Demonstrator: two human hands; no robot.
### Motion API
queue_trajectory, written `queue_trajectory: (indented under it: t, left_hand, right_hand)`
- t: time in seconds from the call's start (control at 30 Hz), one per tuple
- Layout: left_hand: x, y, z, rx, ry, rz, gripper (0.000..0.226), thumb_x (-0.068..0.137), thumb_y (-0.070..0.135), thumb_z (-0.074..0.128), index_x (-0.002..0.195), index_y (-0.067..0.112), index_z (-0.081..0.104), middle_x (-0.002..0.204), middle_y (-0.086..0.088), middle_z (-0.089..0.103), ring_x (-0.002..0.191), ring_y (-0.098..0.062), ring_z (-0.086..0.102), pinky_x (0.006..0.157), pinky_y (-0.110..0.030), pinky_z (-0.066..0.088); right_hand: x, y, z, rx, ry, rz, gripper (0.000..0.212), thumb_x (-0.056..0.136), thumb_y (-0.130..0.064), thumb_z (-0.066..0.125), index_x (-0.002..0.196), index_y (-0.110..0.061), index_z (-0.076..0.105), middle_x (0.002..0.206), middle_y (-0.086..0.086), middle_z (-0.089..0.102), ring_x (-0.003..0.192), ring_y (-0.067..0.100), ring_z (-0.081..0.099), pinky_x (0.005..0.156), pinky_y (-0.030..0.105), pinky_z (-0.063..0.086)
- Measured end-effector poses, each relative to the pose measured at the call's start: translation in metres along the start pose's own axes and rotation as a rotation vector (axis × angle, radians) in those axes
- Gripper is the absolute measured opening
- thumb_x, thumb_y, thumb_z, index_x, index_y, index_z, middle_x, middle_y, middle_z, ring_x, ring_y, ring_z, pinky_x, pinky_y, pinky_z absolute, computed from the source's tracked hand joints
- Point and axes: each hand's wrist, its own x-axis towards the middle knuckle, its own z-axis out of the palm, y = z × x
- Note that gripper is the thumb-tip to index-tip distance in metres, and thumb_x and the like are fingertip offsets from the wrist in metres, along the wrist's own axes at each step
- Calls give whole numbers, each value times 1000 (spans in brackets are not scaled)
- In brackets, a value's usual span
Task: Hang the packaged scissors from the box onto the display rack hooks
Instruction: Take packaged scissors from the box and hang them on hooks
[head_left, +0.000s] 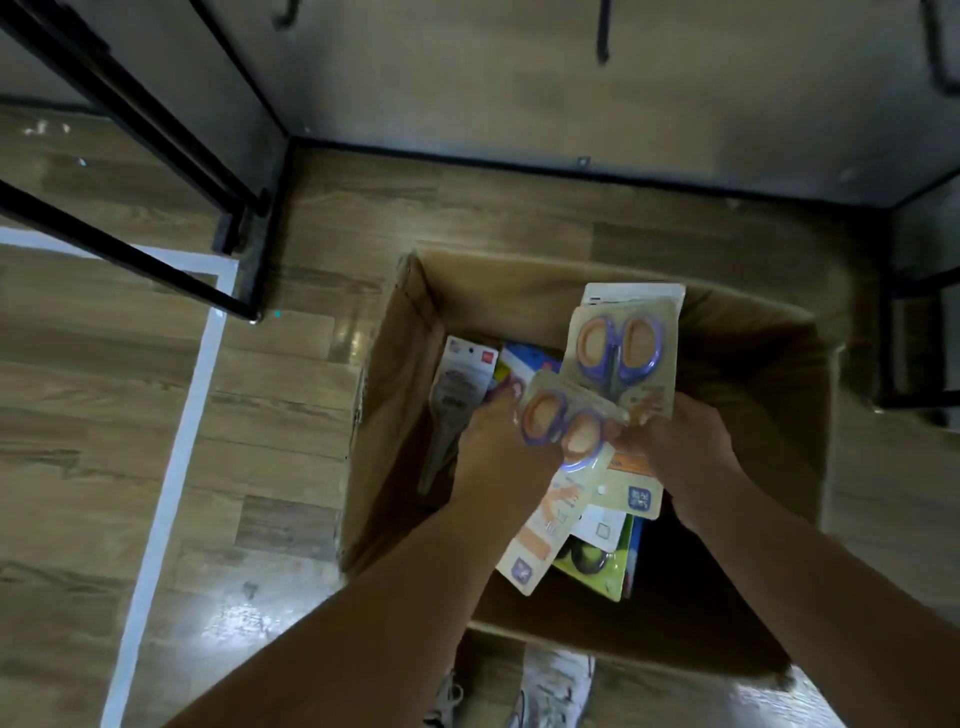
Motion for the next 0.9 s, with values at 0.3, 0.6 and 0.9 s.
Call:
queue_trajectory:
  t: [0.3,0.6,0.9]
  left_hand:
    - [-133,120,-111,-171,-370,-1,36,54,21,79,88,11,71,84,-1,71,79,-9,66,69,-29,54]
    - [-290,254,-167,-399,-328,241,18,63,-3,67,65,14,70,73,3,65,78,-13,63,75,-28,49]
    - [-423,347,-202,-426,-218,434,25,58,-9,69,56,15,73,60,8,68,61,-5,66,53,-11,47]
  right_hand:
    - [-163,-139,-74,86,-413,-304,25,53,-4,79,72,-14,68,65,1,69,63,14,66,58,27,55]
    - [-310,-265,-144,-24,-563,-546,29,70,-3,77,97,-11,68,96,9,72,84,19,69,72,33,57]
    - [-431,-335,-190,22,-602,-774,33,81,6,64,110,-9,61,109,10,69,99,23,66,86,37,55]
